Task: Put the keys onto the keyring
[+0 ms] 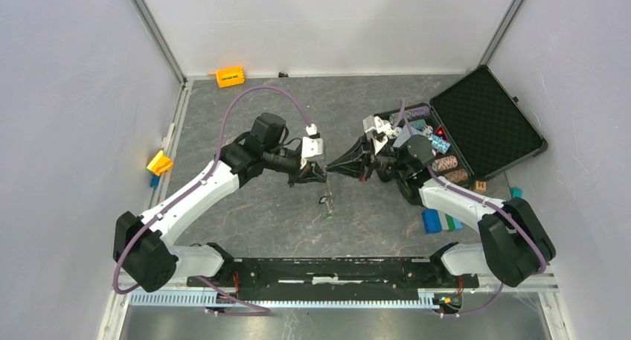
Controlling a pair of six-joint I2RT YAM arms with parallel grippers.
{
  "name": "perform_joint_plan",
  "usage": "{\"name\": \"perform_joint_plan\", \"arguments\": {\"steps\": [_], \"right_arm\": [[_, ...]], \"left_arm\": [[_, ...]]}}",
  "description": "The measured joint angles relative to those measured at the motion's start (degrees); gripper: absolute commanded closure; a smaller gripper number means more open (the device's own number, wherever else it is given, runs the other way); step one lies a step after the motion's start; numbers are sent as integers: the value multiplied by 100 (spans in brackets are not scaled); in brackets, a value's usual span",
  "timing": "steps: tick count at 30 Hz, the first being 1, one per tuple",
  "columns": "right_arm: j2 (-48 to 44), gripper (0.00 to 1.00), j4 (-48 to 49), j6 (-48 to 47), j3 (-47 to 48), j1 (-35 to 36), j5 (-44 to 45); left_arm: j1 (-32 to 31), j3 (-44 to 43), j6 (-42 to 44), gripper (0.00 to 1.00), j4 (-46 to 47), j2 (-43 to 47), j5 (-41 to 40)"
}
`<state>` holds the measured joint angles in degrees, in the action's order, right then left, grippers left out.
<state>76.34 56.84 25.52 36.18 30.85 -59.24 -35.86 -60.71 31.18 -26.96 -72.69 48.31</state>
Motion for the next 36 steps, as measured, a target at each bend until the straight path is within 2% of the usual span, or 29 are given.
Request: {"name": "perform_joint_plan", "arguments": {"steps": [10, 12, 17, 21, 27, 36], "right_arm": [[0, 100, 295, 306, -109, -17, -2], [0, 100, 313, 321, -118, -17, -2], [0, 100, 313, 297, -118, -17, 2], [0, 100, 282, 162, -118, -17, 0], [-2, 100, 166, -24, -120, -17, 0], [-2, 100, 46, -153, -118, -17, 0]], "left_arm": [[-120, 0, -2, 97, 98, -184, 31], [-138, -2, -2, 90, 101, -199, 28], [-151, -17, -7, 63, 57, -205, -33], [-151, -20, 4, 49, -68, -140, -223], [-149, -101, 24, 47, -306, 184, -614], [-144, -278, 76, 56, -376, 433, -634]]}}
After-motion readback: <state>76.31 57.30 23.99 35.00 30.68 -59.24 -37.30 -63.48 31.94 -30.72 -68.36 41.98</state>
